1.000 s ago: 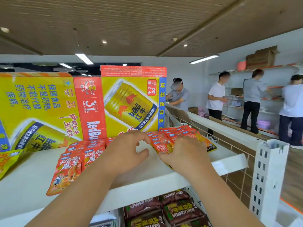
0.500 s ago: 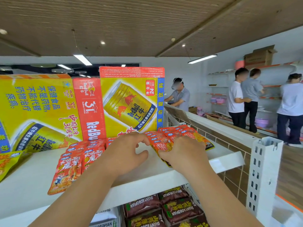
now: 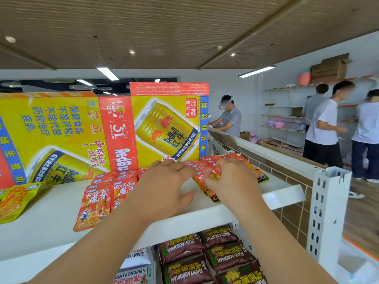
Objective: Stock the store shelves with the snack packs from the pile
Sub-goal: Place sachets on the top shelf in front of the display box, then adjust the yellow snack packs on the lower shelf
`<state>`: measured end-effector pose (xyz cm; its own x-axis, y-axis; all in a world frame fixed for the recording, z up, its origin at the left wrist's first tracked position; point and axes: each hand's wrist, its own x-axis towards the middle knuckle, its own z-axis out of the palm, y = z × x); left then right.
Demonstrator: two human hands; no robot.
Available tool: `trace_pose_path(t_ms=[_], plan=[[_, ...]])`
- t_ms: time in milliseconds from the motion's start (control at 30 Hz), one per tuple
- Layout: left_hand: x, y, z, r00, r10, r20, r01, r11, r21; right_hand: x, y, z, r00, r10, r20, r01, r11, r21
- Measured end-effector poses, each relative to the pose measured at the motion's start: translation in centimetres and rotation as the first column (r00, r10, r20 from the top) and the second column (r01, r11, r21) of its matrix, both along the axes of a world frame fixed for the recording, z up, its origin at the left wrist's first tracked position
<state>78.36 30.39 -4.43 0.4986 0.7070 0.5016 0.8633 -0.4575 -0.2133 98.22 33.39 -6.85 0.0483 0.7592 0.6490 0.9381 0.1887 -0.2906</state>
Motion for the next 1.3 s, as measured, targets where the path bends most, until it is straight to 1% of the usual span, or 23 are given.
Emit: trace_pose_path(t_ms=[100, 167, 233, 333, 400, 500, 600, 667, 733, 900, 967, 1100, 1300], plan=[[-0.9, -1.2, 0.0, 1.000, 0.021, 0.001, -0.021, 0.999, 0.050, -0.6, -0.8, 0.8, 0.997, 0.069, -0.023, -0.068, 0.997, 0.044], [-2.0, -2.0, 0.0, 0.999, 0.036, 0.026, -0.038, 0.998, 0.050, -1.5, -1.6, 1.6, 0.993, 0.117, -0.026, -0.115, 0.991, 0.065], [-3.5, -2.9, 0.4, 0.996, 0.065, 0.055, -0.067, 0.997, 0.043, -3.0, -2.6, 2.4, 0.985, 0.173, -0.024, -0.172, 0.984, 0.056], [-6.7, -4.5, 1.5, 0.989, 0.124, 0.082, -0.130, 0.989, 0.071, -5.8, -4.0, 3.8, 0.959, 0.283, 0.003, -0.282, 0.958, 0.042], [-9.4, -5.8, 2.2, 0.982, 0.149, 0.117, -0.159, 0.984, 0.083, -8.2, -5.1, 4.8, 0.940, 0.339, 0.023, -0.340, 0.940, 0.021], [-14.4, -8.6, 3.3, 0.962, 0.204, 0.181, -0.220, 0.973, 0.072, -13.0, -6.7, 6.0, 0.908, 0.418, 0.025, -0.418, 0.907, 0.048], [-20.3, -11.8, 3.7, 0.933, 0.286, 0.218, -0.306, 0.950, 0.063, -18.9, -8.5, 6.8, 0.866, 0.499, 0.030, -0.500, 0.864, 0.063], [-24.5, -14.3, 3.8, 0.902, 0.335, 0.273, -0.361, 0.931, 0.050, -23.2, -9.8, 7.1, 0.828, 0.559, 0.039, -0.560, 0.827, 0.052], [-28.7, -17.1, 3.7, 0.866, 0.389, 0.316, -0.425, 0.903, 0.054, -27.5, -11.3, 7.4, 0.788, 0.613, 0.053, -0.615, 0.787, 0.037], [-39.0, -25.9, 3.7, 0.784, 0.532, 0.319, -0.568, 0.823, 0.025, -38.9, -16.4, 7.7, 0.669, 0.741, 0.059, -0.743, 0.668, 0.037], [-42.9, -29.7, 3.8, 0.737, 0.596, 0.317, -0.635, 0.772, 0.025, -43.5, -18.8, 7.6, 0.620, 0.781, 0.068, -0.784, 0.620, 0.023], [-49.3, -36.9, 3.8, 0.635, 0.706, 0.314, -0.750, 0.661, 0.030, -51.5, -23.3, 7.2, 0.488, 0.869, 0.084, -0.870, 0.492, -0.034], [-56.6, -45.0, 3.1, 0.498, 0.801, 0.332, -0.845, 0.535, -0.023, -61.1, -28.2, 7.2, 0.359, 0.928, 0.096, -0.925, 0.367, -0.099]])
